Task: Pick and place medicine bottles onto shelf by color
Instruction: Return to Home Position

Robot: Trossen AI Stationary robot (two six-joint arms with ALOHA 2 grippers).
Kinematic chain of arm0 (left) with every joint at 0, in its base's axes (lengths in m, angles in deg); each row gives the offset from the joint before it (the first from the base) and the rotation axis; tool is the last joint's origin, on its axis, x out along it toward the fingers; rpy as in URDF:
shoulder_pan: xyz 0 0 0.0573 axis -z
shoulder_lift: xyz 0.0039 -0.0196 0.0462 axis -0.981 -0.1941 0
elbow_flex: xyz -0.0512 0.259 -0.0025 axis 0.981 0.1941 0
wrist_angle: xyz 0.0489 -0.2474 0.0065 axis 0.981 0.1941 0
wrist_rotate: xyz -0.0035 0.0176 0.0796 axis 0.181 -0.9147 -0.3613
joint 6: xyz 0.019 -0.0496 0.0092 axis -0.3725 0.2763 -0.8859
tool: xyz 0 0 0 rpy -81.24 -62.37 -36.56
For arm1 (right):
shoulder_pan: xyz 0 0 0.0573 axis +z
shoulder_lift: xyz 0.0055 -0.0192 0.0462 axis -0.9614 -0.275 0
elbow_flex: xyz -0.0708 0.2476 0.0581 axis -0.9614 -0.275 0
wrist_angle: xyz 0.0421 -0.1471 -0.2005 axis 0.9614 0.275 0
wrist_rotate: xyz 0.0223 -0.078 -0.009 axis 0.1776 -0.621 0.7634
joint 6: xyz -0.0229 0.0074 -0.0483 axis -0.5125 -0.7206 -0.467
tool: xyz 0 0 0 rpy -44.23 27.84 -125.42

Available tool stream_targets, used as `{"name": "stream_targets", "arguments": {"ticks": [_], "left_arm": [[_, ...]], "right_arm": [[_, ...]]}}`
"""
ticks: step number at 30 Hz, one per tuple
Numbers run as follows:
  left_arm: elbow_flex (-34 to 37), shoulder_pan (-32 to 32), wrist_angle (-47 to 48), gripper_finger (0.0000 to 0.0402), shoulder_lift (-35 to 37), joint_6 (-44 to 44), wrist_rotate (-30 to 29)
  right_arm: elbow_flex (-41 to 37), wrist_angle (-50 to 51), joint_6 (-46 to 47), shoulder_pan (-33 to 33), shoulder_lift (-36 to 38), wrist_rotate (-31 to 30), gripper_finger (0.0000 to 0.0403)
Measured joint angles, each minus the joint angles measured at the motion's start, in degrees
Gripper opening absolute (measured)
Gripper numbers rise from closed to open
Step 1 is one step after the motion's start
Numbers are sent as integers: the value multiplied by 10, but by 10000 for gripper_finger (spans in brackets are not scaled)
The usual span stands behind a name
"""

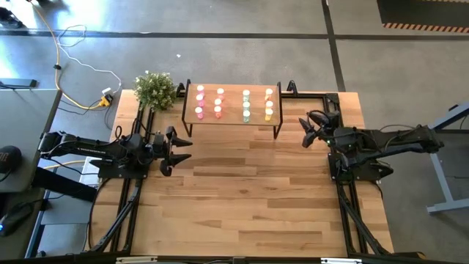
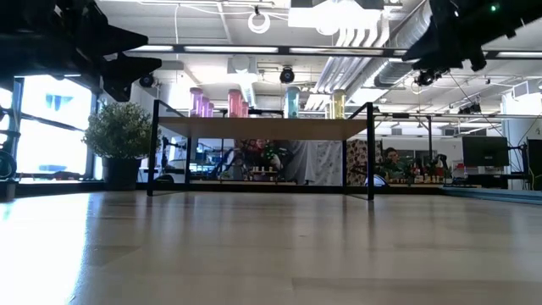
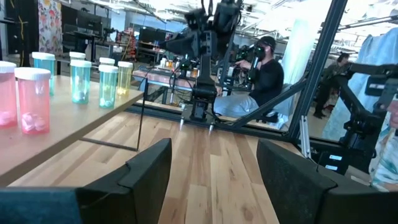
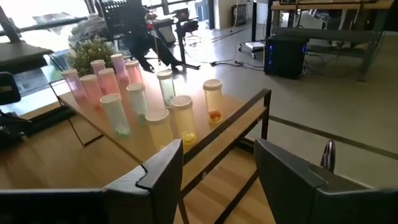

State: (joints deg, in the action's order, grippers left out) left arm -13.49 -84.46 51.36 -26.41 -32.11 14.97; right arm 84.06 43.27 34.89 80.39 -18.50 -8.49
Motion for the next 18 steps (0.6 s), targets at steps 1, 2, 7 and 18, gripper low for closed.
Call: {"name": "stream_targets", "arguments": {"ticks": [1, 2, 7, 18], "left_arm": [[0, 0, 0, 227, 0, 0, 0], [0, 0, 0, 227, 0, 0, 0], [0, 0, 0, 227, 0, 0, 0], [0, 0, 1, 227, 0, 0, 0]], "right_arm": [[-16, -11, 0, 0, 13, 1, 190], [-32, -25, -4, 0, 26, 3, 190], [-88, -60, -29, 0, 76, 31, 176], [-125, -64, -67, 0, 116, 83, 92]]}}
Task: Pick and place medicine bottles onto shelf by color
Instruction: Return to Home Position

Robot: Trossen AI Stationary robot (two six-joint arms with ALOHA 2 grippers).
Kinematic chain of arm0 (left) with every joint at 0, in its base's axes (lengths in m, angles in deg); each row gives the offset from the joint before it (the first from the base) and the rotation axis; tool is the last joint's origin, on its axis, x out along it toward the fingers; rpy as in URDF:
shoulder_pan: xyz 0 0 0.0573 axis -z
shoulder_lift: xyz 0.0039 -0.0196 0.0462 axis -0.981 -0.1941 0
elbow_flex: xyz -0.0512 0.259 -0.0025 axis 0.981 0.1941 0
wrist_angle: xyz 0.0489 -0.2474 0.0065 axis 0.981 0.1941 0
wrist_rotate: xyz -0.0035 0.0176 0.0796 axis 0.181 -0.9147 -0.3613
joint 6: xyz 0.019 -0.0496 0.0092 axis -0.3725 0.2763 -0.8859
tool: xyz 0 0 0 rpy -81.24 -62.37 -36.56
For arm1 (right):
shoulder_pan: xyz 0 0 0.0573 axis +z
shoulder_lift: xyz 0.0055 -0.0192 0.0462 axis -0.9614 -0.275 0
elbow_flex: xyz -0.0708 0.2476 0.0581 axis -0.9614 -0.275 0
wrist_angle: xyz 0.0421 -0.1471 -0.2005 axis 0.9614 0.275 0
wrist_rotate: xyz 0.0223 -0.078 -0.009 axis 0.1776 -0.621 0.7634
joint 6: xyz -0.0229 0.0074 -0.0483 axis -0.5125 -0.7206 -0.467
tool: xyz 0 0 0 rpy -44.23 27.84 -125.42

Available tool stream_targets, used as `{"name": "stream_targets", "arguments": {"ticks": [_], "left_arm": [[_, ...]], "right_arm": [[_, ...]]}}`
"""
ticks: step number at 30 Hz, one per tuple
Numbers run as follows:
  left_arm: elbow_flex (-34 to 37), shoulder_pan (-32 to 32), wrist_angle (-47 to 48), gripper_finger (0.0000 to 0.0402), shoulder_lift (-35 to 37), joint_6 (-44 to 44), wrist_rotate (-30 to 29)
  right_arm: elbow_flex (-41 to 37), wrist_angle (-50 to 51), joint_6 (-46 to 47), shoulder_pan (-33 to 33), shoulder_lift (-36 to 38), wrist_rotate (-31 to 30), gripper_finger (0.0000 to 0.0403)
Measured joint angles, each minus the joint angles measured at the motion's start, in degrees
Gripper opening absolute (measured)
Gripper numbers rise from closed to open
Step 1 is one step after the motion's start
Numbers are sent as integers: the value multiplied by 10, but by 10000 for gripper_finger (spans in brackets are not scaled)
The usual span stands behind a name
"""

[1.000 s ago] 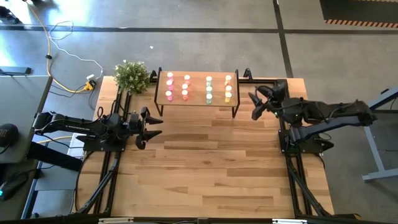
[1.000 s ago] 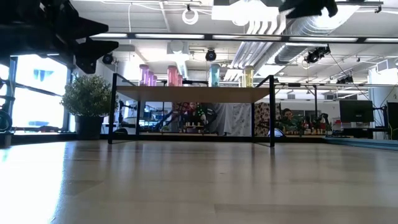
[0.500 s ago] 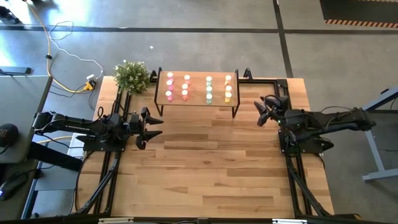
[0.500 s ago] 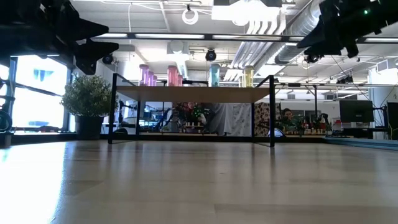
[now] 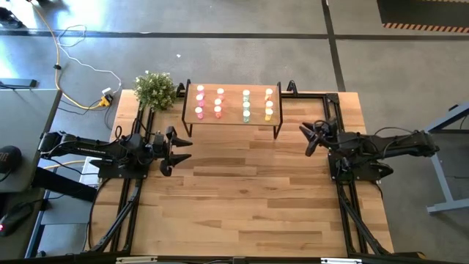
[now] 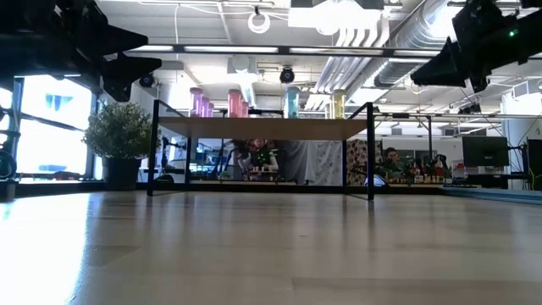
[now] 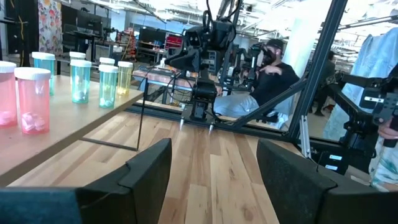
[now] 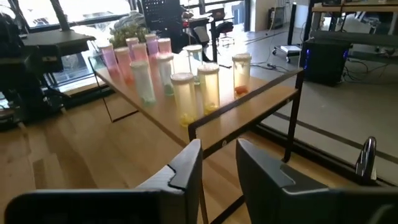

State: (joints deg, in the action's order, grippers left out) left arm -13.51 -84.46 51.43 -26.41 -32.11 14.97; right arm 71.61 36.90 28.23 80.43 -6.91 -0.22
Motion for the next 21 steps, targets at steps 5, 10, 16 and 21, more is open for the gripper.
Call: {"name": "stream_targets", "arguments": {"ticks": [5, 10, 16, 21], "left_arm": [[0, 0, 0, 227, 0, 0, 0], [0, 0, 0, 227, 0, 0, 0], [0, 0, 0, 227, 0, 0, 0], [0, 0, 0, 227, 0, 0, 0]], "right_arm": [[-29, 0, 20, 0, 6, 10, 77], [-61, -20, 22, 0, 15, 21, 73], [-101, -30, 40, 0, 37, 26, 73], [-129, -39, 49, 0, 63, 33, 73]]}}
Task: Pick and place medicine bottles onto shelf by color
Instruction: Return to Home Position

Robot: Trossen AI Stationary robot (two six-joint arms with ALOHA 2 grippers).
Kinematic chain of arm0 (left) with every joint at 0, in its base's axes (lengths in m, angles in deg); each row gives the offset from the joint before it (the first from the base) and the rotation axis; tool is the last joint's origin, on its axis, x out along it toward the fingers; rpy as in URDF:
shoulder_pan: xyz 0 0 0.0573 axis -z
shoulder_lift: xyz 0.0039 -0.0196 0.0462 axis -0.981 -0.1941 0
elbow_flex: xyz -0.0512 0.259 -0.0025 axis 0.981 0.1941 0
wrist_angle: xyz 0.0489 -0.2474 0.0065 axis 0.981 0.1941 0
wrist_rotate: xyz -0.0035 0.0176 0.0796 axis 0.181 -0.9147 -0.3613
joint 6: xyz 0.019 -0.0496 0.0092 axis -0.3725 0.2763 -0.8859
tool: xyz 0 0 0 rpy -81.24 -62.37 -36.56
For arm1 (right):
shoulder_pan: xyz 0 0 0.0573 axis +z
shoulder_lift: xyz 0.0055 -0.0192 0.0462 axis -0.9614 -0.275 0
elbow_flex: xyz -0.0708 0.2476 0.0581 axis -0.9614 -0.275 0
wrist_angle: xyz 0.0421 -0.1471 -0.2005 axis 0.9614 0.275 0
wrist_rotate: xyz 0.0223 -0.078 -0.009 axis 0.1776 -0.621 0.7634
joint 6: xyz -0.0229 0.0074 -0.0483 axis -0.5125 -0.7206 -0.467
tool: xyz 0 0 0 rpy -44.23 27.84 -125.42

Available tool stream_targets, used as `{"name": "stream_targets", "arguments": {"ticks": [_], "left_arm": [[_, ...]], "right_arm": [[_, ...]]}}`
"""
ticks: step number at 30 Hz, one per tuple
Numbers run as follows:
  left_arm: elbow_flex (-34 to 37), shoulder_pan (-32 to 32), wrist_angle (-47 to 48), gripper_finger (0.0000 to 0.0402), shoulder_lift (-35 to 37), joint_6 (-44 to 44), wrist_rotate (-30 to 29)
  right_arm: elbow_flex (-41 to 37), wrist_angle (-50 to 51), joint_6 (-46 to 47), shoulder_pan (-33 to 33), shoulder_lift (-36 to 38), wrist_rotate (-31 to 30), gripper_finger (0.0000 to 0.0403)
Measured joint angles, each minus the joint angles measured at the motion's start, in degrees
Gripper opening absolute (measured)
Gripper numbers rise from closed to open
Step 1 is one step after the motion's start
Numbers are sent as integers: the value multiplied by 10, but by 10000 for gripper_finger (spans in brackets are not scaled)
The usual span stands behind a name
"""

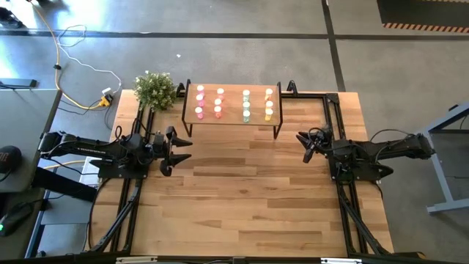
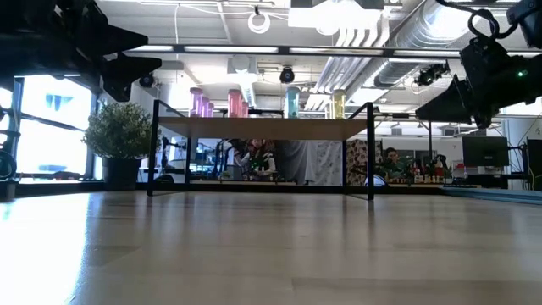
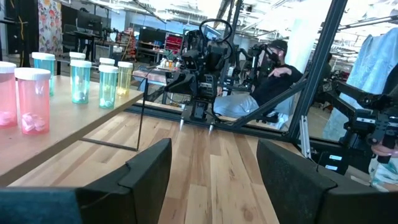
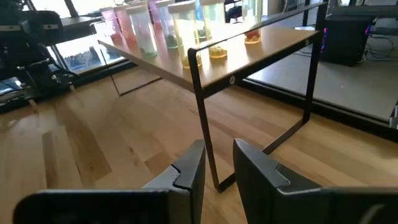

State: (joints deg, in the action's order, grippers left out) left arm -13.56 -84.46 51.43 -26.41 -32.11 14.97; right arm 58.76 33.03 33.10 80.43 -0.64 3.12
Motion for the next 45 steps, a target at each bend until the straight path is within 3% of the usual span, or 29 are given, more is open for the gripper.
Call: {"name": "stream_targets", "arguments": {"ticks": [9, 17, 45], "left_arm": [[0, 0, 0, 227, 0, 0, 0], [0, 0, 0, 227, 0, 0, 0], [0, 0, 0, 227, 0, 0, -2]], "right_arm": [[-13, -7, -27, 0, 44, 22, 73], [-13, -7, -81, 0, 132, 38, 73], [-10, 8, -88, 0, 126, 36, 73]]}}
